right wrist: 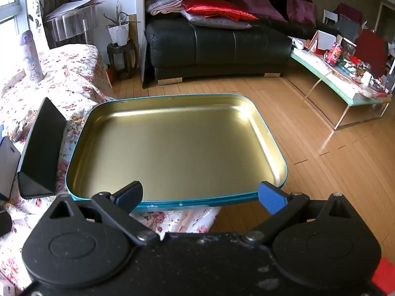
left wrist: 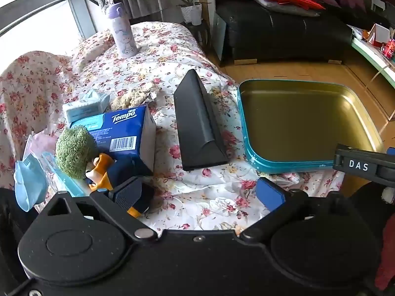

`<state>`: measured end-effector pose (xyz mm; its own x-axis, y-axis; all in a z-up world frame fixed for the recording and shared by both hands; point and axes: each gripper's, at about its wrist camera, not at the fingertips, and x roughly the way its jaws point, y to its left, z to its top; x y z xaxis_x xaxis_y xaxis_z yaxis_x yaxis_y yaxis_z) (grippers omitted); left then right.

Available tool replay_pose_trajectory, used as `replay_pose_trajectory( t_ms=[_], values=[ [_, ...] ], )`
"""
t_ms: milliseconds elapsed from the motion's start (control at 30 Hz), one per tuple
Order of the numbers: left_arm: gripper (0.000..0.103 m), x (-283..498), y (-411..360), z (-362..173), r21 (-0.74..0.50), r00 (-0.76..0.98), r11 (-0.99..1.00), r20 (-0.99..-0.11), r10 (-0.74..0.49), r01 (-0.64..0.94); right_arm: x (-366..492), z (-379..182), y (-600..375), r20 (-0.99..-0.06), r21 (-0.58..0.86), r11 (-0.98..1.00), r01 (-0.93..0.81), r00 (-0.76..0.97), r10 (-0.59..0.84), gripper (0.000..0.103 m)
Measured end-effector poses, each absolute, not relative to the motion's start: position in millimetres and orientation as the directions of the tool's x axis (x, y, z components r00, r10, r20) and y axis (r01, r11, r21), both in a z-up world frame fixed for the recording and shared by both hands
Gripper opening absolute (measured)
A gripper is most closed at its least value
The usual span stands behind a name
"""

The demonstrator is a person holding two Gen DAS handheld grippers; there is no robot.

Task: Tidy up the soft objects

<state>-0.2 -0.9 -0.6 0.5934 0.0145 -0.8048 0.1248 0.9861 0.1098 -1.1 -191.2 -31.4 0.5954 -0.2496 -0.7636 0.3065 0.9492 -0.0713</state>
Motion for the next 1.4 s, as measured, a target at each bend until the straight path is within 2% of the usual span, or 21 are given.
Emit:
replay_pose_trajectory(
  t_ms=[500, 1400],
  values=[
    [0.097, -1.0, 5.7, -4.2, 0.057, 0.572, 0.993, -0.82, -0.015, 0.107, -1.2, -33.9, -184.5, -0.774, -0.073, 0.949, 0.305, 0.583, -0.247, 0.101],
    [0.097, -0.7, 8.6, -6.6, 0.051, 0.561, 0.994, -0.828, -0.011, 0.096, 3.7, -34.5, -192.7, -0.786, -0.059, 0.95, 0.306, 0.572, -0.233, 0.101]
  ],
)
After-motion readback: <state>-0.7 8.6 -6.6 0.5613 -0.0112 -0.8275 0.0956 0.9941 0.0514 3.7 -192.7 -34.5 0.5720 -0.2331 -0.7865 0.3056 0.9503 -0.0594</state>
